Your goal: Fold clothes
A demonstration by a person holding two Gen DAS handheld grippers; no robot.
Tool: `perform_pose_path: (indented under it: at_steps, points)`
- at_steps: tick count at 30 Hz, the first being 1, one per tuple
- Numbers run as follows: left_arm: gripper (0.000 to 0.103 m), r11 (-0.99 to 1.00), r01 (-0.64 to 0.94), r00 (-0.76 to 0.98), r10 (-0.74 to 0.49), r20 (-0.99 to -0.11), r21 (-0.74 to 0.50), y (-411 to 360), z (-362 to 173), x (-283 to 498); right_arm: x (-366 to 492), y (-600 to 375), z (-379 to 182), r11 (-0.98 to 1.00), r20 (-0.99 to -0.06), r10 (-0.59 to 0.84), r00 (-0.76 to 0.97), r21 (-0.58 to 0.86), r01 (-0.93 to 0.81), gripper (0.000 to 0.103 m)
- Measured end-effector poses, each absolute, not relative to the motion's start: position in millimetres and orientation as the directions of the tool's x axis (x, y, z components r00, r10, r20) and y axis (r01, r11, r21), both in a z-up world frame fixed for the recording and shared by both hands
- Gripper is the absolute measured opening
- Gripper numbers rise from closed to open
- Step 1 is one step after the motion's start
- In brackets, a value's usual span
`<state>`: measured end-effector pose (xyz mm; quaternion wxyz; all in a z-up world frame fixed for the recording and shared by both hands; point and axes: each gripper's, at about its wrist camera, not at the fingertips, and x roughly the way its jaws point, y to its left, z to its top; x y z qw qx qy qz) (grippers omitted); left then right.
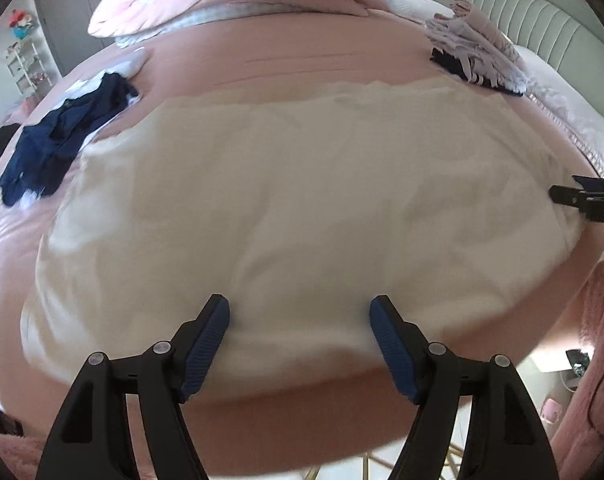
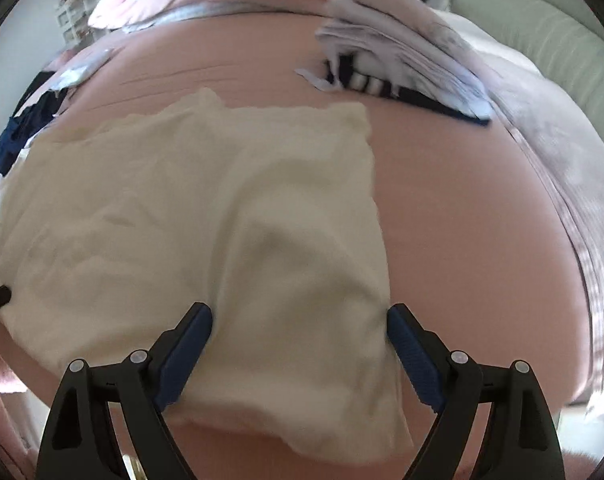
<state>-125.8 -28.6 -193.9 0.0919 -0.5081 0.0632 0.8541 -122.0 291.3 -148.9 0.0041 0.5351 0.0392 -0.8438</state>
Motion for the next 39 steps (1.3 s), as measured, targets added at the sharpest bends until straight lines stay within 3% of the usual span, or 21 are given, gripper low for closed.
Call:
perform_pose_path:
  at_steps: [6,12,18,21,26,29,32,39]
  points:
    - [0.073,-0.977,-0.208,-0.434,0.050,-0.900,0.046,-58,-193,-92,-107,276,-151,-0.987,-0.880,0.103,-0.463,-0.149,0.064,0.089]
    - [0.073,-0.986,-0.142,-0.555,0.152,-0.818,-0.087,-81,-161,-110,-99,248,-148,-0.964,-0.839,0.144,-0.525,-0.238,0.117,0.088]
    - [0.076,-0.990,-0.140,-0.440,0.048,-0.897,0.016,-76,-191,-130,-91,227,-156,-0.922,-0.807,0.220,-0.548,-0.355,0.152,0.088]
    - [0.077,-0.984,-0.175,-0.362,0.028,-0.932,0.038,-83,-191,-117,-86,249,-155,-0.936,-0.839,0.264,-0.476,-0.342,0.084,0.090]
    - [0.077,-0.991,-0.099,-0.410,0.125,-0.904,-0.093,-101,-164,-113,-85,269,-144,-0.977,-0.868,0.201,-0.454,-0.213,-0.025,0.089]
    - [0.077,-0.981,-0.149,-0.491,0.181,-0.852,-0.123,-88,-141,-133,-84,268,-113,-0.993,-0.828,0.104,-0.552,-0.118,-0.010,0.089]
    - [0.077,-0.969,-0.227,-0.529,0.208,-0.823,-0.099,-64,-130,-163,-120,260,-97,-0.991,-0.819,0.060,-0.571,-0.115,0.061,0.089]
    - [0.077,-0.955,-0.293,-0.547,0.215,-0.809,-0.056,-5,-137,-247,-235,252,-111,-0.987,-0.857,0.012,-0.516,-0.093,0.132,0.088]
